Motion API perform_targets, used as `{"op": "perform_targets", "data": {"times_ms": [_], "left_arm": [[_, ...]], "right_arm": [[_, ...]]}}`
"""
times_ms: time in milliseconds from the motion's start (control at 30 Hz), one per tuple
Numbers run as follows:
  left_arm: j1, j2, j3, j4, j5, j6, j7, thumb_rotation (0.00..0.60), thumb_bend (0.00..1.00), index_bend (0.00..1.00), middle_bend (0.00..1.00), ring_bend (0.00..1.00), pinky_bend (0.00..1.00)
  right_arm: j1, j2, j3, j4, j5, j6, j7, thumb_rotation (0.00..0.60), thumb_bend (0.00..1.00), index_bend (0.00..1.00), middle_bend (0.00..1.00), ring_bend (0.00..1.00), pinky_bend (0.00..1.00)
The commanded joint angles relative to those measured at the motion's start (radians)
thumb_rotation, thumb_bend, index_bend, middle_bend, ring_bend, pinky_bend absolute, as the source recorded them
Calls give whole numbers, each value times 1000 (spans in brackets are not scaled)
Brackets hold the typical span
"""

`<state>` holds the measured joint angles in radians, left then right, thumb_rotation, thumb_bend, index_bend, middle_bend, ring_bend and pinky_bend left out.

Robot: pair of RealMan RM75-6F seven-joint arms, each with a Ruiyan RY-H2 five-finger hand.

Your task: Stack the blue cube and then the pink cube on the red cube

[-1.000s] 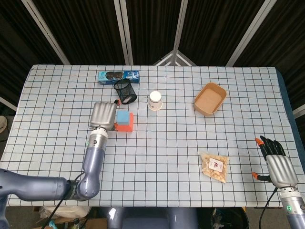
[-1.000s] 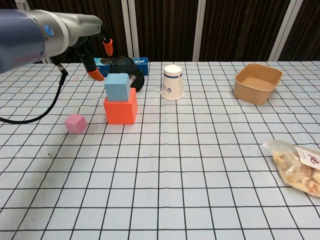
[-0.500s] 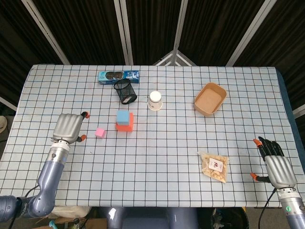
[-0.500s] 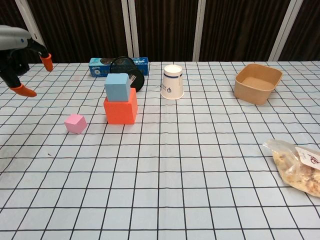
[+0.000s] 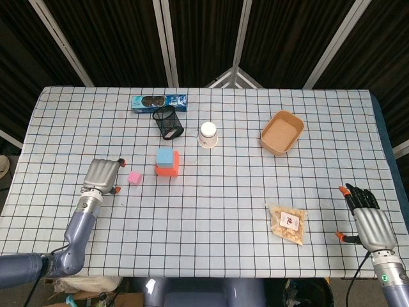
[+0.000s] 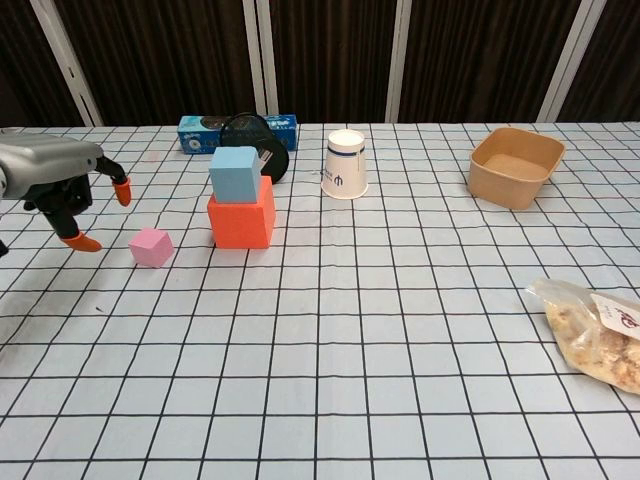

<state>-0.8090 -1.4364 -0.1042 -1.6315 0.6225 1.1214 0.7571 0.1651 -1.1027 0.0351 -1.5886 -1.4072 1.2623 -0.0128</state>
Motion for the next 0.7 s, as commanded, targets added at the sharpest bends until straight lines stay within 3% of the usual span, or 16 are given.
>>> {"op": "perform_targets", "data": {"times_ms": [33,367,700], "left_arm": [[-14,-28,-6,34,-5,-21,1,600,243,314,862,688,710],[-45,-75,-17,98,-13,-83,-2,600,280,329,860,687,704],[-87,-31,-10,84,-57,-147,44,600,281,334,853,677,693]], "right_arm": [[3,-1,0,-1,6,-7,-7,600,94,0,42,21,3],[3,-5,4,-3,19,-8,-22,600,94,0,42,21,2],[2,-4,3,-4,20,-6,-24,600,94,0,42,21,2]]}}
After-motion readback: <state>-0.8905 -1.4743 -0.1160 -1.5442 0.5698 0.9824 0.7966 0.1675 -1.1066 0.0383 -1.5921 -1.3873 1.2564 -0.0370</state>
